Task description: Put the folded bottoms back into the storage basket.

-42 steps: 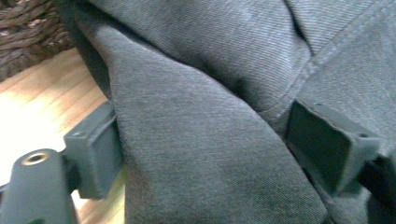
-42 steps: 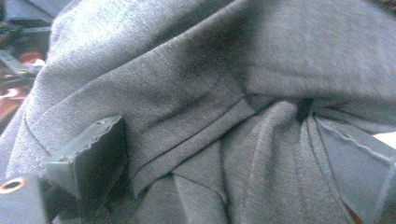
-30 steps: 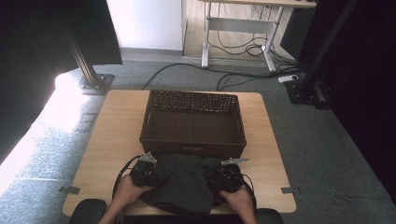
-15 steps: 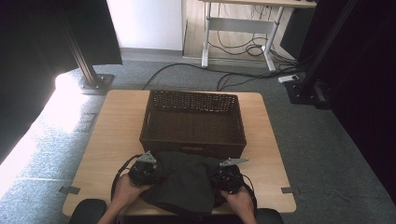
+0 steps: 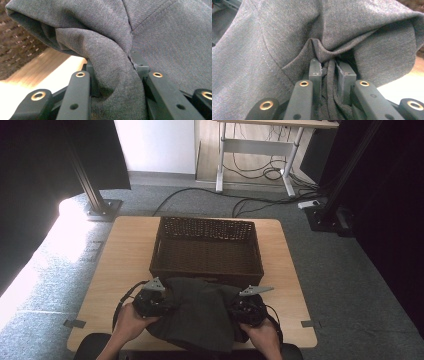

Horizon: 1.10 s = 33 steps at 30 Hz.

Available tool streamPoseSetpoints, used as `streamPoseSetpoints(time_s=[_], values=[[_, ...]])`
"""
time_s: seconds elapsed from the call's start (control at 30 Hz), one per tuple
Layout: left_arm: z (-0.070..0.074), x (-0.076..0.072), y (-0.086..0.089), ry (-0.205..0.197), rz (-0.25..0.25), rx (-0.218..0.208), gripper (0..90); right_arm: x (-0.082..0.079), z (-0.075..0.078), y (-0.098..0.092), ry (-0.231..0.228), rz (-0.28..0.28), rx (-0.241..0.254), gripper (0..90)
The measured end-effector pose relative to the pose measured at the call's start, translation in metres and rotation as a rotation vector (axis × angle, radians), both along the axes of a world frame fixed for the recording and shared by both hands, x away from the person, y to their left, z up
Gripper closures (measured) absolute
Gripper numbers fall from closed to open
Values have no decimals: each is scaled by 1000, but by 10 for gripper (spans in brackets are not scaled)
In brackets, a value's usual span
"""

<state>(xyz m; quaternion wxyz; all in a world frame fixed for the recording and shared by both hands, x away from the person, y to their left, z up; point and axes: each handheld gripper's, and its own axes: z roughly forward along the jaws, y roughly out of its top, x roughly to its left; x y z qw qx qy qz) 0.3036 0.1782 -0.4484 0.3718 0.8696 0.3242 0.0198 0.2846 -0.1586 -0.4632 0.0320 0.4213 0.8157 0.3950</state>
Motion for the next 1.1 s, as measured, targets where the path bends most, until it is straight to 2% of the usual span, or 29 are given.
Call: streamPoseSetpoints(time_s=[0.23, 0.63, 0.83, 1.1], values=[[27, 0, -1, 0, 9, -8, 669, -1, 28, -3, -16, 7, 19, 763], [69, 11, -3, -12, 13, -10, 669, 12, 68, -7, -33, 9, 49, 762], [87, 23, -2, -23, 16, -22, 669, 23, 87, -9, -50, 4, 65, 762], [112, 46, -3, -40, 26, -27, 669, 45, 109, -11, -72, -18, 86, 762]])
